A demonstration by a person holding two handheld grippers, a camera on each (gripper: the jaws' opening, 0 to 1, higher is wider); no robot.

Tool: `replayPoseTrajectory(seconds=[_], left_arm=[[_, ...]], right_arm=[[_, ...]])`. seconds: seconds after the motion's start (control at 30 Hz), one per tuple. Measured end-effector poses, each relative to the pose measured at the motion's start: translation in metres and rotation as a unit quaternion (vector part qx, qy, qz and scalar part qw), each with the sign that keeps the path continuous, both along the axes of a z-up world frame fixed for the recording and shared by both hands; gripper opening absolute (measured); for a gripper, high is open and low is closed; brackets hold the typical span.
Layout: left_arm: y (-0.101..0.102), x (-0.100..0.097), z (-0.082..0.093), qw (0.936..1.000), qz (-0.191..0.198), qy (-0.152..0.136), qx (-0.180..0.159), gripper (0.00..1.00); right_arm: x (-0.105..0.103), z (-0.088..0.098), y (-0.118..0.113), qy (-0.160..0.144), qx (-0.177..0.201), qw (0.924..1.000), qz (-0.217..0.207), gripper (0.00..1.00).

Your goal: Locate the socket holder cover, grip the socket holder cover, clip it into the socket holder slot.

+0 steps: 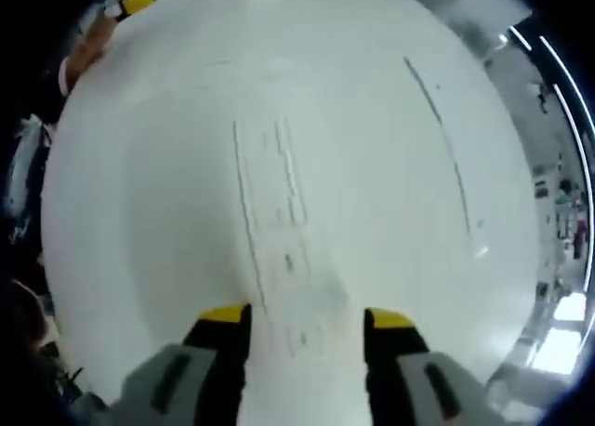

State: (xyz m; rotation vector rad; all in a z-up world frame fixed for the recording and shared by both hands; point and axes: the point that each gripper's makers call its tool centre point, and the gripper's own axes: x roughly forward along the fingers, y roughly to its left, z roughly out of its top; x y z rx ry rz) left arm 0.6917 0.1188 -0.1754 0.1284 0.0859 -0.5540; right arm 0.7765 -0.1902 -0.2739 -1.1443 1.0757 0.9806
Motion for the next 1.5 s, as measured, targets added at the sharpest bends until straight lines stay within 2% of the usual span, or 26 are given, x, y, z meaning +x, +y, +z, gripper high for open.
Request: replayPoseTrajectory(seconds=[0.2, 0.33, 0.47, 0.6, 0.7, 0.8, 0.93, 0.97, 1.0, 1.03, 1.1, 1.17, 1.27, 1.3, 1.37, 1.4, 1.47, 1.5], left_arm=[[-0.003, 0.000, 0.000, 0.9999, -0.004, 0.004, -0.013, 0.53], [-0.002, 0.001, 0.002, 0.9998, -0.003, 0.000, -0.019, 0.53], [-0.005, 0.002, 0.001, 0.9995, -0.010, 0.004, -0.030, 0.53], [-0.007, 0.003, 0.001, 0.9994, -0.013, 0.003, -0.032, 0.53], [-0.008, 0.003, 0.004, 0.9989, -0.017, 0.001, -0.044, 0.52], [-0.008, 0.004, 0.004, 0.9987, -0.016, -0.001, -0.048, 0.52], [-0.004, 0.007, 0.002, 0.9986, -0.013, -0.001, -0.051, 0.52], [-0.003, 0.008, 0.000, 0.9987, -0.012, 0.000, -0.049, 0.52], [-0.002, 0.008, -0.001, 0.9988, -0.011, 0.002, -0.048, 0.52], [-0.002, 0.008, -0.002, 0.9988, -0.011, 0.002, -0.048, 0.52], [-0.001, 0.009, -0.002, 0.9988, -0.011, 0.003, -0.048, 0.52], [-0.001, 0.009, -0.002, 0.9986, -0.011, 0.002, -0.051, 0.52], [-0.001, 0.008, -0.001, 0.9986, -0.011, 0.001, -0.051, 0.52], [0.000, 0.009, 0.000, 0.9986, -0.010, 0.000, -0.052, 0.52], [0.002, 0.009, 0.001, 0.9986, -0.008, -0.003, -0.052, 0.52], [0.002, 0.009, 0.003, 0.9986, -0.007, -0.005, -0.053, 0.52], [0.003, 0.009, 0.004, 0.9985, -0.004, -0.008, -0.055, 0.52], [0.003, 0.009, 0.005, 0.9985, -0.003, -0.009, -0.054, 0.52]], right_arm=[[0.005, 0.013, -0.006, -0.021, 0.017, 0.9994, -0.020, 0.51], [0.003, 0.031, -0.007, -0.037, 0.033, 0.9981, -0.037, 0.51], [0.004, 0.051, -0.003, -0.056, 0.091, 0.9912, -0.078, 0.49], [0.008, 0.070, -0.009, -0.103, 0.135, 0.9803, -0.101, 0.41], [0.023, 0.078, -0.027, -0.152, 0.150, 0.9625, -0.167, 0.39], [0.030, 0.084, -0.031, -0.187, 0.179, 0.9476, -0.188, 0.36], [0.034, 0.093, -0.029, -0.215, 0.230, 0.9267, -0.206, 0.28], [0.032, 0.094, -0.030, -0.223, 0.241, 0.9198, -0.215, 0.26], [0.033, 0.097, -0.035, -0.232, 0.257, 0.9053, -0.246, 0.23], [0.034, 0.100, -0.039, -0.240, 0.270, 0.8955, -0.259, 0.19], [0.032, 0.101, -0.038, -0.246, 0.291, 0.8896, -0.251, 0.18], [0.029, 0.100, -0.043, -0.253, 0.294, 0.8871, -0.251, 0.16], [0.027, 0.096, -0.049, -0.253, 0.309, 0.8783, -0.262, 0.14], [0.025, 0.095, -0.050, -0.252, 0.320, 0.8736, -0.267, 0.12], [0.019, 0.091, -0.053, -0.259, 0.330, 0.8690, -0.263, 0.07], [0.019, 0.089, -0.057, -0.269, 0.337, 0.8614, -0.268, 0.04], [0.015, 0.087, -0.058, -0.264, 0.367, 0.8479, -0.277, 0.04], [0.013, 0.086, -0.061, -0.270, 0.368, 0.8460, -0.276, 0.04]])
